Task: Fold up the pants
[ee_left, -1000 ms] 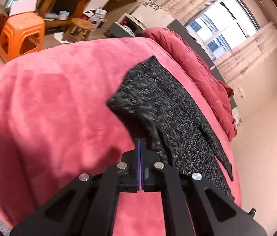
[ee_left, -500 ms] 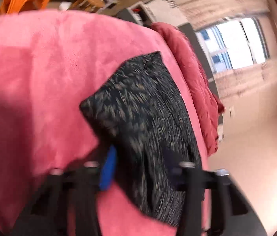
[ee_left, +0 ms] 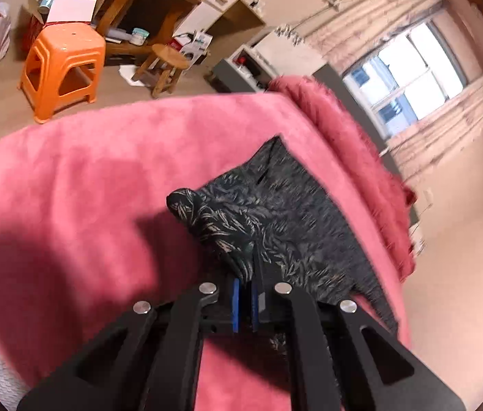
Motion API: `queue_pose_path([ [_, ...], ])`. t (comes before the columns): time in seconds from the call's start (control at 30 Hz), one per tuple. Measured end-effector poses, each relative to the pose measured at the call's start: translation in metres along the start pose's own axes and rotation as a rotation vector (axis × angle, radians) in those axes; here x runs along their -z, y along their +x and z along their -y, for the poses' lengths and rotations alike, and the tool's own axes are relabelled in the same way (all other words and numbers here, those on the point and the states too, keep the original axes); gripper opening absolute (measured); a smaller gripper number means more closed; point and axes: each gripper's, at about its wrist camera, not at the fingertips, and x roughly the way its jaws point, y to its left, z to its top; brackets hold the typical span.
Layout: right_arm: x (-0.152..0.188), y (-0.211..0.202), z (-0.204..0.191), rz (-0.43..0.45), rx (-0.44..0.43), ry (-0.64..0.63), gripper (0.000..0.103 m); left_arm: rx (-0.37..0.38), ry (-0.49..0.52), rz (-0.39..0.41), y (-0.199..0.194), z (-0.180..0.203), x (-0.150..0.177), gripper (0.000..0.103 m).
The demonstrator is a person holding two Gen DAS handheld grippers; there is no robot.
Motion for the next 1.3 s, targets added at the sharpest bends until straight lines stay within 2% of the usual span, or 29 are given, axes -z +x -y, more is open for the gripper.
queue_pose_path([
  [0.1, 0.006, 0.007, 0.013, -0.015, 0.003, 0.016, 0.005, -0.034, 0.004, -0.055, 0.016, -0.017, 0.012, 0.005],
  [0.13, 0.007, 0.006, 0.016, -0.006, -0.013, 0.035, 0.005, -0.072, 0.013, -0.072, 0.023, -0.020, 0.015, 0.010],
  [0.17, 0.006, 0.004, 0.019, 0.003, -0.028, 0.060, 0.005, -0.102, 0.018, -0.082, 0.028, -0.022, 0.017, 0.010],
  [0.23, 0.006, 0.002, 0.021, 0.005, -0.033, 0.069, 0.005, -0.101, 0.034, -0.084, 0.028, -0.020, 0.017, 0.014],
  [0.27, 0.005, 0.000, 0.018, 0.015, -0.022, 0.037, 0.005, -0.100, 0.044, -0.079, 0.026, -0.018, 0.016, 0.018],
  [0.33, 0.005, -0.006, 0.009, 0.044, 0.018, -0.035, 0.005, -0.104, 0.052, -0.030, 0.017, -0.015, 0.011, 0.043],
  [0.37, 0.006, -0.010, 0.006, 0.058, 0.027, -0.060, 0.005, -0.131, 0.061, 0.008, 0.012, -0.014, 0.009, 0.045],
  [0.4, 0.006, -0.011, 0.004, 0.066, 0.044, -0.066, 0.005, -0.168, 0.075, 0.035, 0.010, -0.016, 0.006, 0.044],
  [0.47, 0.005, -0.010, 0.010, 0.063, 0.094, -0.033, 0.005, -0.204, 0.077, 0.036, 0.010, -0.020, 0.001, 0.036],
  [0.57, 0.003, -0.010, 0.021, 0.072, 0.116, 0.056, 0.005, -0.199, 0.067, 0.033, 0.007, -0.021, -0.002, 0.035],
  [0.6, 0.002, -0.012, 0.018, 0.083, 0.141, 0.061, 0.013, -0.196, 0.060, 0.036, 0.005, -0.021, -0.003, 0.041],
  [0.63, 0.001, -0.018, 0.011, 0.117, 0.203, 0.060, 0.018, -0.186, 0.050, 0.038, 0.003, -0.021, -0.005, 0.049],
  [0.67, 0.001, -0.024, 0.004, 0.152, 0.254, 0.055, 0.033, -0.175, 0.043, 0.041, 0.000, -0.020, -0.006, 0.053],
  [0.7, 0.002, -0.030, -0.003, 0.186, 0.291, 0.047, 0.046, -0.171, 0.041, 0.046, -0.001, -0.017, -0.007, 0.062],
  [0.73, 0.003, -0.036, -0.013, 0.226, 0.322, 0.035, 0.048, -0.180, 0.048, 0.059, -0.003, -0.012, -0.011, 0.071],
  [0.77, 0.006, -0.042, -0.027, 0.273, 0.340, 0.012, 0.048, -0.188, 0.059, 0.072, -0.004, -0.007, -0.014, 0.073],
  [0.87, 0.020, -0.042, -0.077, 0.318, 0.294, -0.129, 0.051, -0.178, 0.112, 0.099, -0.004, 0.011, -0.023, 0.085],
  [0.9, 0.027, -0.035, -0.094, 0.303, 0.270, -0.183, 0.061, -0.177, 0.132, 0.101, -0.002, 0.020, -0.029, 0.091],
  [1.07, 0.070, 0.024, -0.159, 0.167, 0.138, -0.366, 0.063, -0.142, 0.206, 0.040, 0.022, 0.057, -0.047, 0.097],
  [1.17, 0.096, 0.060, -0.187, 0.122, 0.118, -0.455, 0.063, -0.123, 0.247, -0.009, 0.047, 0.078, -0.057, 0.100],
  [1.3, 0.121, 0.088, -0.212, 0.117, 0.136, -0.608, 0.063, -0.157, 0.286, -0.072, 0.088, 0.102, -0.070, 0.100],
])
